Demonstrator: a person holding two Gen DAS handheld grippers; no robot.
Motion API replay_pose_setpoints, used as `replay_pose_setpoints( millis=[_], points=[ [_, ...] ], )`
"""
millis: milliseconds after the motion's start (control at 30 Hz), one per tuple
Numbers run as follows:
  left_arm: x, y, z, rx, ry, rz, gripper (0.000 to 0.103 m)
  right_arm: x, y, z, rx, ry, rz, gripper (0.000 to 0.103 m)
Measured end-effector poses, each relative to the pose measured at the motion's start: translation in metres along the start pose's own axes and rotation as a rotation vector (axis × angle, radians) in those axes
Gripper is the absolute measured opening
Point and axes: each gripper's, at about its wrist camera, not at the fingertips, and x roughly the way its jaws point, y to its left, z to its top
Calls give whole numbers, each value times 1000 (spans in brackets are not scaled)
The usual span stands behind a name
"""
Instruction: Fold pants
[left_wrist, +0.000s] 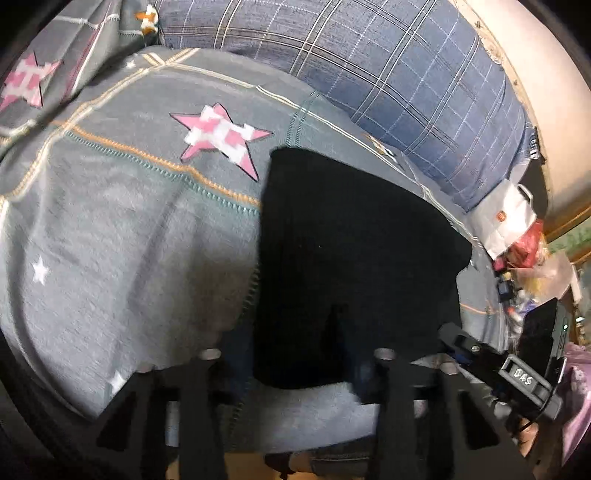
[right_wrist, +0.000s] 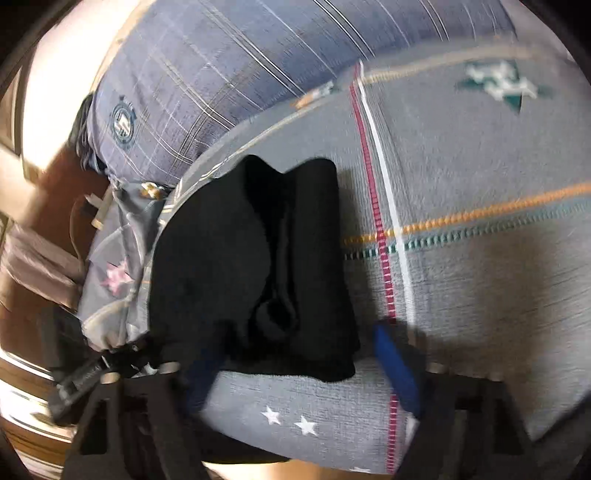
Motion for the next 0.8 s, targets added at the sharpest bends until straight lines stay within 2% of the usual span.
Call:
replay_pose_setpoints(
  millis=[100,133,167,200,233,300,333,433,533,633,800],
  points=[
    [1,-3,-2,19,-2,10,34,3,-5,-6,11,-1,2,50],
    [0,-6,-2,9,-9,-11,30,5,-7,-5,23,0,13,46],
    [-7,-5,-2,4,-23,-39,29,0,-5,-4,16,-18,27,41],
    [-11,-7,-2,22,-44,-37,29,-8,0,-4,-10,-47,36,35],
    [-10,-9,-2,41,-52,-8,30,-15,6,-5,-43,-76,36,35],
    [1,-14,-5,74,-52,72,36,-6,8,-6,-62,-53,3,35],
    [2,-18,-8,98,-72,111,39,2,6,-6,-56,-36,-24,38],
    [-1,-40,-18,217,-148,232,43,4,1,-5,-23,-40,-12,47],
    [-3,-45,-24,250,-176,274,44,2,-2,-6,-9,-48,-41,64],
    [-3,-43,-23,253,-197,303,51,1,0,-7,-7,-49,-39,64],
    [1,-48,-21,268,-209,320,51,-1,-2,-12,-5,-49,-40,64]
  ],
)
